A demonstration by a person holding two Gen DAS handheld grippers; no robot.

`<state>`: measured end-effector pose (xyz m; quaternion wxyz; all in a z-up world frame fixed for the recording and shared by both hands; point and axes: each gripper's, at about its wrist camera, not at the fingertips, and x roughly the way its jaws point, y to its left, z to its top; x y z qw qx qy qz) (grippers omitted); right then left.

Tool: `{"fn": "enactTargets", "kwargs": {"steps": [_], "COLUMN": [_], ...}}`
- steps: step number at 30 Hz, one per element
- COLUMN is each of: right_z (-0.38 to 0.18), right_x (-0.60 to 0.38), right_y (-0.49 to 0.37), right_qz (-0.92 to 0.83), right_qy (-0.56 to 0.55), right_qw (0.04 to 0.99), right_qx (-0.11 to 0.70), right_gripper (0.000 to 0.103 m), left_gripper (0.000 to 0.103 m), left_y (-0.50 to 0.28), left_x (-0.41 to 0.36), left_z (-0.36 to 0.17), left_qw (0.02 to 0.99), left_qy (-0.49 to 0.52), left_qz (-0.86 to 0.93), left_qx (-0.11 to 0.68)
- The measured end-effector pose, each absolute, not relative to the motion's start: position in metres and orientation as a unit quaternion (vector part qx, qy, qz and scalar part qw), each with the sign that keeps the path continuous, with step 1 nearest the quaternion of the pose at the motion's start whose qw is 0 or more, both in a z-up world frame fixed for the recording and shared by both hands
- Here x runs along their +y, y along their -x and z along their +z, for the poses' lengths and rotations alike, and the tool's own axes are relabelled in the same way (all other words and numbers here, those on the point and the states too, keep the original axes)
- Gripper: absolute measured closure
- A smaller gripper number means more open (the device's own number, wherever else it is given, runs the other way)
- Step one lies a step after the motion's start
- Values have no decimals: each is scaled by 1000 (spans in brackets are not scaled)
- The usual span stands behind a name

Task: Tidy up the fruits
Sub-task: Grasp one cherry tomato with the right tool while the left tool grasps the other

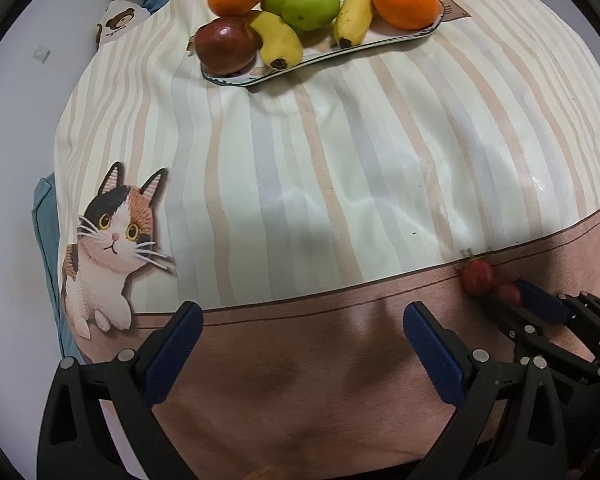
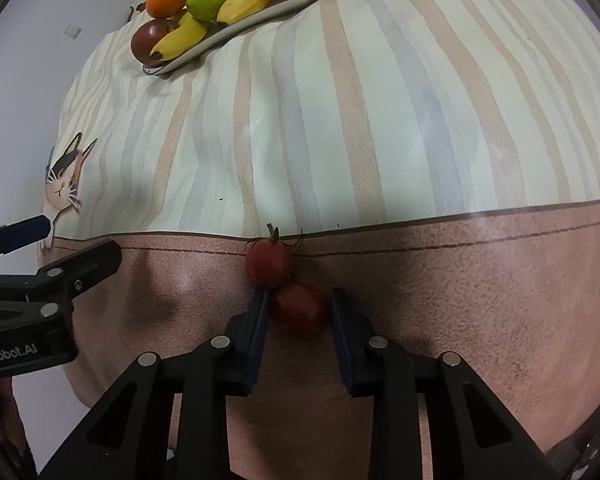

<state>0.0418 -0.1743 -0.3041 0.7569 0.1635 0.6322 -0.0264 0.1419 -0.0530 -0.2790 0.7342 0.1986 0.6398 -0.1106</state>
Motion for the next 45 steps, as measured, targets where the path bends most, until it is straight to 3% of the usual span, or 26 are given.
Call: {"fn": "enactTargets", "kwargs": {"steps": [13, 26, 33, 41, 45], "right_z": [-254, -266, -264, -264, -263], "right_x": [-212, -241, -252, -253, -252], "right_y": [-30, -9, -8, -7, -10], "right_qz": [-62, -106, -112, -110, -110], "right_qy": [-160, -184, -186, -185, -185], "right_qw": [783, 768, 767, 767, 768], "right_qx": [597, 604, 604, 604, 603], "right_gripper": [71, 71, 71, 71, 71], "left_gripper": [1, 36, 43, 77, 80], "left_y": [-117, -102, -107, -102, -110], "left_x": [-101, -151, -179, -182, -174], "left_z": [-305, -323, -335, -327, -320], "left_qw": [697, 674, 674, 676, 677], "left_qy": [-175, -203, -212, -196, -188], "left_qz": [-187, -240, -246, -247, -246], "left_qx": [670, 669, 663, 666, 667]}}
